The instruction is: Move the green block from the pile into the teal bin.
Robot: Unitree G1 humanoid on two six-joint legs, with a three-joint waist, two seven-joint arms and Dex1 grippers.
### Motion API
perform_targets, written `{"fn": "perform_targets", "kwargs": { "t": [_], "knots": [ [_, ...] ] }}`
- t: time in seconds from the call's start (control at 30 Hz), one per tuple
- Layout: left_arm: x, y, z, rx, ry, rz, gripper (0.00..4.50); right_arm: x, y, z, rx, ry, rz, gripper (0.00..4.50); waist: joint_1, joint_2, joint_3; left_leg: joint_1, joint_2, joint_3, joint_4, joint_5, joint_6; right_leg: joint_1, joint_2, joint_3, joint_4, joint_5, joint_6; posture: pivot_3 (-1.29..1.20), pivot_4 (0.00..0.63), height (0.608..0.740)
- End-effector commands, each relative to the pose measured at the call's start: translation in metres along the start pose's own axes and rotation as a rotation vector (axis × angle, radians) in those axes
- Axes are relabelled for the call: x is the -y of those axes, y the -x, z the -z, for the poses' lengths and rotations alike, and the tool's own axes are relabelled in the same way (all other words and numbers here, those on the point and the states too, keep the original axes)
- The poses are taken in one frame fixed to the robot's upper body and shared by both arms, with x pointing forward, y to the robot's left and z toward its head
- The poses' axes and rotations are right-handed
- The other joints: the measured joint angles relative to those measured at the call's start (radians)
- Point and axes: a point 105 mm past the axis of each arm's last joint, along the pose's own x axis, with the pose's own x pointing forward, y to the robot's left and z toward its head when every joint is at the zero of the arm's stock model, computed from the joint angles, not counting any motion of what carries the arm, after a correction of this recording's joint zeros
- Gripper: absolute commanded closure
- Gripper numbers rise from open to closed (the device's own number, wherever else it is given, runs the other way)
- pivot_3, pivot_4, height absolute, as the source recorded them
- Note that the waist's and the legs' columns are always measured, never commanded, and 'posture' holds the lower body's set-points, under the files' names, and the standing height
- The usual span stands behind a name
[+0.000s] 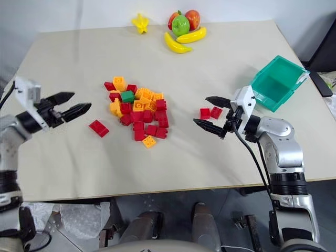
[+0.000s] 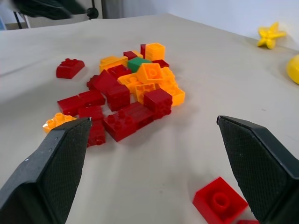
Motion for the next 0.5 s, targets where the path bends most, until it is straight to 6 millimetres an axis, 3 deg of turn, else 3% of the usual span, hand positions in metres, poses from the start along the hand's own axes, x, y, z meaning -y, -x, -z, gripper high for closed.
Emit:
{"fn": "perform_targets", "kwargs": {
  "t": [0.03,0.27,0.5],
  "knots": [
    [-0.005,-0.026,0.008,-0.043,-0.048,0.007,0.03,-0.004,-0.001,-0.015,0.048,0.045,-0.001,0.00,0.000,0.000,0.000,0.000,-0.001,0.000,0.000,0.000,0.000,0.000,0.000,0.000,0.000,0.000,0.000,0.00,0.150,0.740],
    [0.000,-0.087,0.019,-0.173,-0.079,0.026,0.03,-0.013,0.010,-0.012,0.053,0.029,0.063,0.00,-0.001,-0.001,0.000,-0.002,-0.005,0.000,0.000,0.000,0.001,0.000,0.000,0.000,0.001,0.001,0.002,0.00,0.150,0.740],
    [0.001,-0.106,0.029,-0.283,-0.139,-0.034,0.03,-0.022,0.021,-0.008,0.041,0.013,0.123,0.00,-0.013,-0.001,0.000,-0.002,-0.005,0.003,0.000,-0.001,0.002,-0.001,0.000,0.001,0.001,0.002,0.003,0.00,0.150,0.740]
  ]
}}
